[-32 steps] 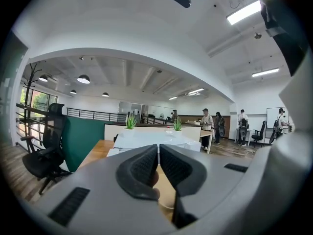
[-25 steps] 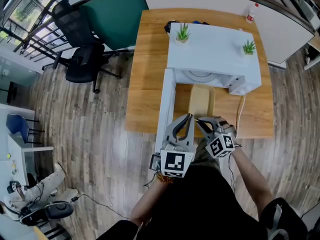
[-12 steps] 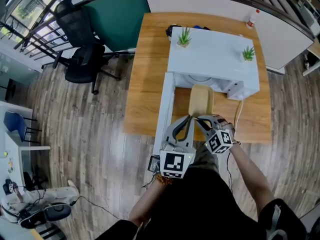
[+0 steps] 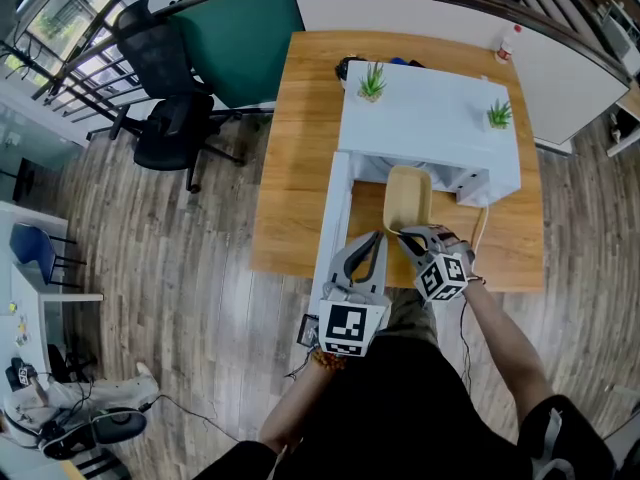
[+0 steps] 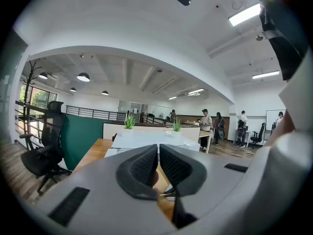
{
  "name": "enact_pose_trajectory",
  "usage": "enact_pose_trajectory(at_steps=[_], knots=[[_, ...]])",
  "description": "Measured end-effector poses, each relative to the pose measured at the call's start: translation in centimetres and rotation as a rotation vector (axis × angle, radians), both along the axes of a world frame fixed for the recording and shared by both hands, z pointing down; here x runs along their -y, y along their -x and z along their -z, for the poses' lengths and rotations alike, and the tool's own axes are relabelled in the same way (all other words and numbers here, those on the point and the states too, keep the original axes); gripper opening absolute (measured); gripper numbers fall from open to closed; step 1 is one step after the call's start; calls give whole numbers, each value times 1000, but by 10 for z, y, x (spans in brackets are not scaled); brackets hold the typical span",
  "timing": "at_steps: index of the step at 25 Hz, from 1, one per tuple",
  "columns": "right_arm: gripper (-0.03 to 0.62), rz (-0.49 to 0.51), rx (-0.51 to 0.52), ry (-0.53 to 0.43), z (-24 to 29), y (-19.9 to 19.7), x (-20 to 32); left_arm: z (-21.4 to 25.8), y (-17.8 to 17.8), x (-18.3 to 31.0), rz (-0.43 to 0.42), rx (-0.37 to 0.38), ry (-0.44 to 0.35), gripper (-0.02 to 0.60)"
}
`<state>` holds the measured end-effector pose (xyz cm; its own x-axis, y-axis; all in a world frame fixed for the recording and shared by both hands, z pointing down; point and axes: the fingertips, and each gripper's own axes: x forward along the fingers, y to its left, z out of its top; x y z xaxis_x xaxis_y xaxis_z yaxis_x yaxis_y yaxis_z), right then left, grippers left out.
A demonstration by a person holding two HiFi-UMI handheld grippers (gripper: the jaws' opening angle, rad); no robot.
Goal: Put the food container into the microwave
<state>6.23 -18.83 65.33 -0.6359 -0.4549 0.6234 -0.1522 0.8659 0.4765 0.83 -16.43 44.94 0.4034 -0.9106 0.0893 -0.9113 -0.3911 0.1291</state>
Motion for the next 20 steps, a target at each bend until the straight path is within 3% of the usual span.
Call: enact_pose_trajectory(at_steps=[20], knots=[[21, -24, -71, -44, -8, 3, 50, -3, -21, 5, -69, 17, -8, 31]])
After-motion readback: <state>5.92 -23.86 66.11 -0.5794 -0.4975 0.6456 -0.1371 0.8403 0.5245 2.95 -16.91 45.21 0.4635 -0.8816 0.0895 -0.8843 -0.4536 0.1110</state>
